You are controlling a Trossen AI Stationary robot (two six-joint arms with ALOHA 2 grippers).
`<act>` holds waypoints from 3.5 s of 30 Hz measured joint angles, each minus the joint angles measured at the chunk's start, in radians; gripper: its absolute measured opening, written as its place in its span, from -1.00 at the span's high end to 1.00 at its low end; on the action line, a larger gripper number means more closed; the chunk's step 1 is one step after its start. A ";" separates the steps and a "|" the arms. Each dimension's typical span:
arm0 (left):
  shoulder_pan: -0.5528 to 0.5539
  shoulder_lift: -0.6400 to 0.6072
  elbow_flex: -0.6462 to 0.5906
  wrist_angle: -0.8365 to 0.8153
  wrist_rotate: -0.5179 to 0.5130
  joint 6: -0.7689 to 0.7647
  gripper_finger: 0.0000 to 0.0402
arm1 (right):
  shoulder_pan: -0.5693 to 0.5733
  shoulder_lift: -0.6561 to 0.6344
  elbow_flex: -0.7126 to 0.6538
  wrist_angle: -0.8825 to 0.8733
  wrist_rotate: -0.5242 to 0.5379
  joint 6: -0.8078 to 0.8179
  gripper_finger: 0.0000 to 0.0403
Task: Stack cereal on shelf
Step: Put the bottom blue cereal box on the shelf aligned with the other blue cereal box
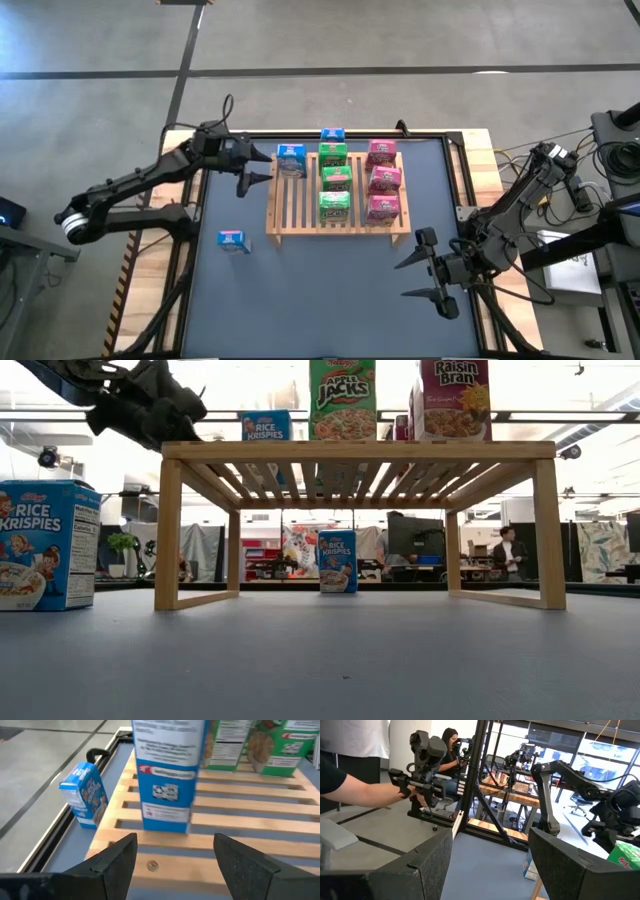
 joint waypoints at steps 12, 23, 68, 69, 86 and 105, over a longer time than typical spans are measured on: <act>-0.178 -0.199 0.159 -0.376 -0.217 -0.054 -0.23 | -0.017 0.000 0.000 0.002 0.000 0.002 -0.25; -0.710 -0.210 0.313 -0.545 -0.581 -0.284 -0.23 | -0.019 0.000 0.000 0.012 -0.001 -0.006 -0.25; -1.037 0.094 0.195 -0.948 -0.615 -0.768 -0.23 | -0.018 0.008 -0.020 0.016 -0.001 -0.004 -0.25; -1.037 0.094 0.188 -0.948 -0.615 -0.771 -0.23 | -0.018 0.008 -0.020 0.016 -0.001 -0.003 -0.25; -1.035 0.094 0.202 -0.920 -0.620 -0.761 0.28 | -0.018 0.008 -0.020 0.019 -0.001 0.001 -0.25; -0.948 0.143 0.818 -1.168 -0.706 -0.588 0.33 | -0.018 0.008 -0.020 0.020 -0.001 -0.003 -0.25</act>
